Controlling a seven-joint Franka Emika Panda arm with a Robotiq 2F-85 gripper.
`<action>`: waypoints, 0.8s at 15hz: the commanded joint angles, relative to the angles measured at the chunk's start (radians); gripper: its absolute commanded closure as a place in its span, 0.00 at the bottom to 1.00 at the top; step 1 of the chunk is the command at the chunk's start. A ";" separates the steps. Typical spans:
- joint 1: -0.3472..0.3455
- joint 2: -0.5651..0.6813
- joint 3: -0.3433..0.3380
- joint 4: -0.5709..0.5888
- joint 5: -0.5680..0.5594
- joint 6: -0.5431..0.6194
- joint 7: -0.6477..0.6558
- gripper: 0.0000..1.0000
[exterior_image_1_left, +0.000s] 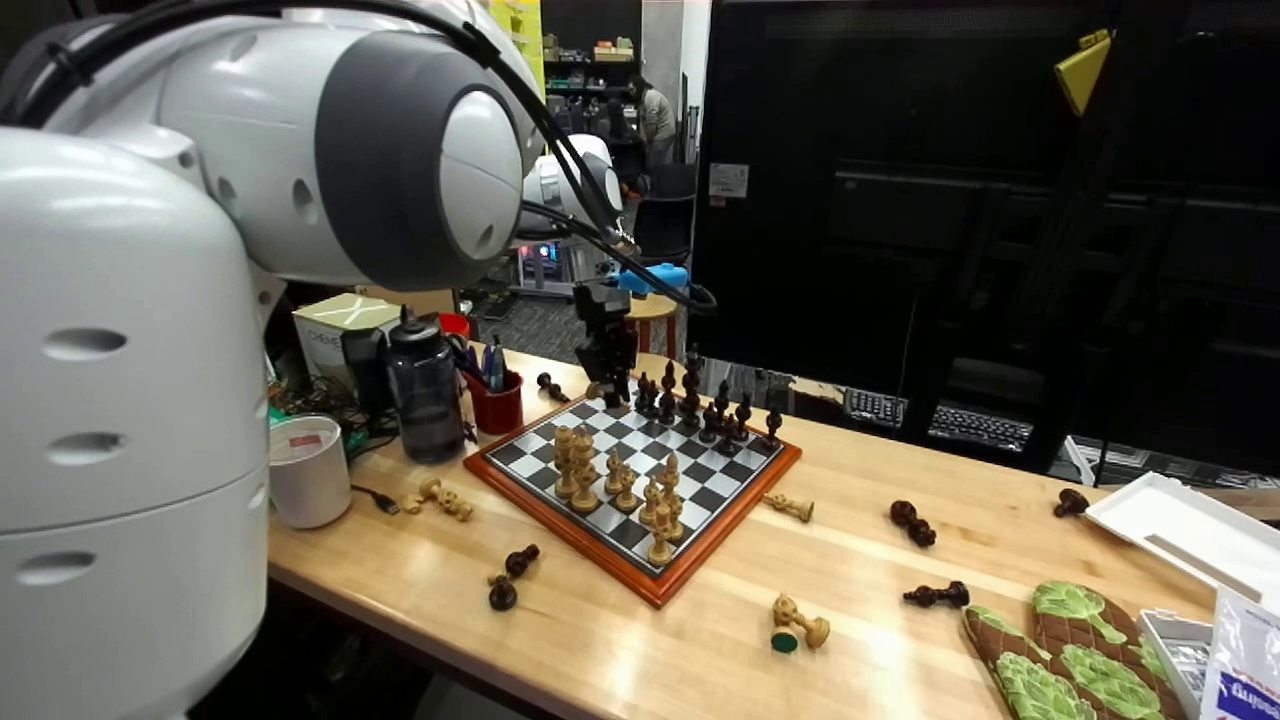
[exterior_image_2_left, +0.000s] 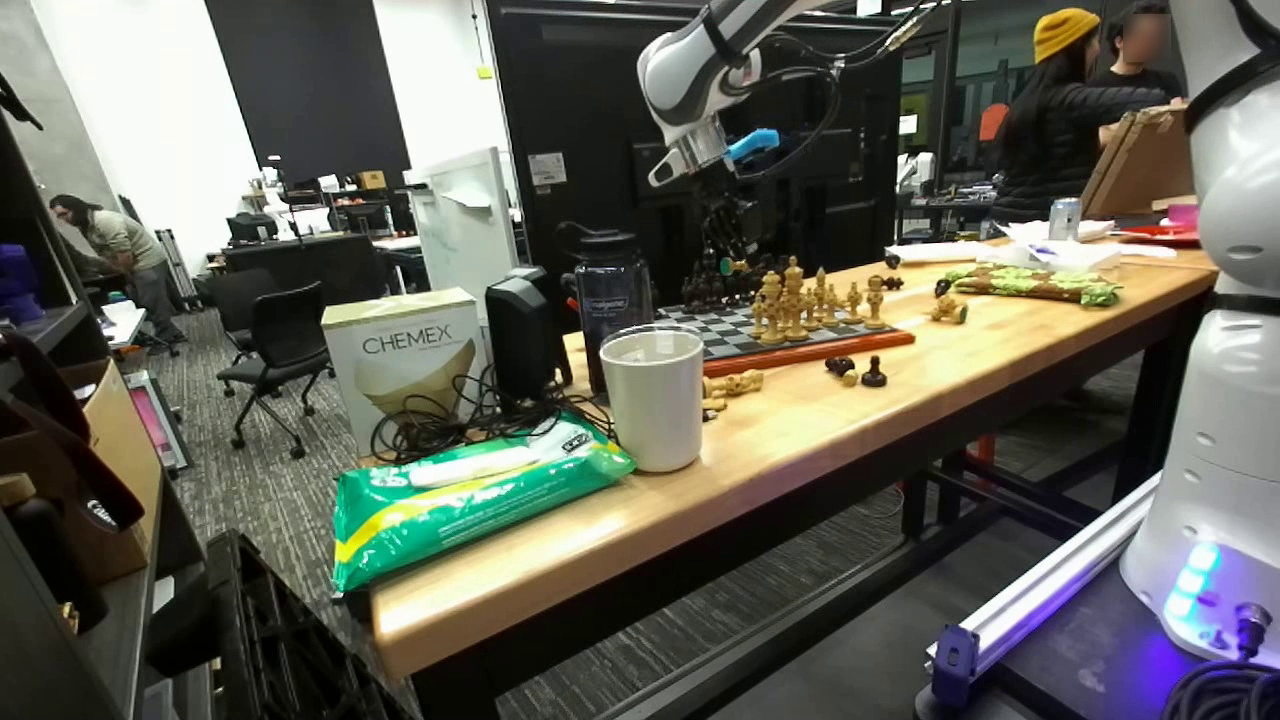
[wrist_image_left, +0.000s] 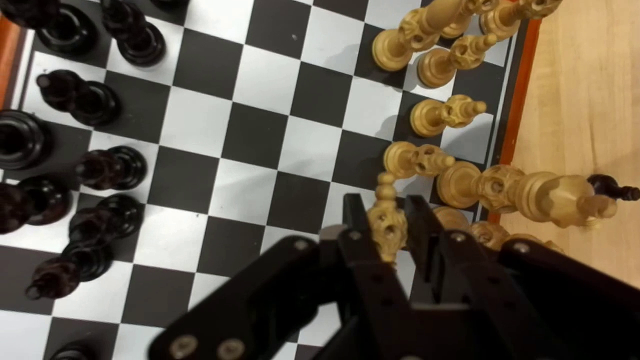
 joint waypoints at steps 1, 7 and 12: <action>0.002 0.036 0.006 0.055 0.004 -0.020 -0.040 0.94; 0.000 0.072 0.006 0.093 0.008 -0.042 -0.063 0.94; -0.013 0.071 0.008 0.089 0.031 -0.029 -0.079 0.94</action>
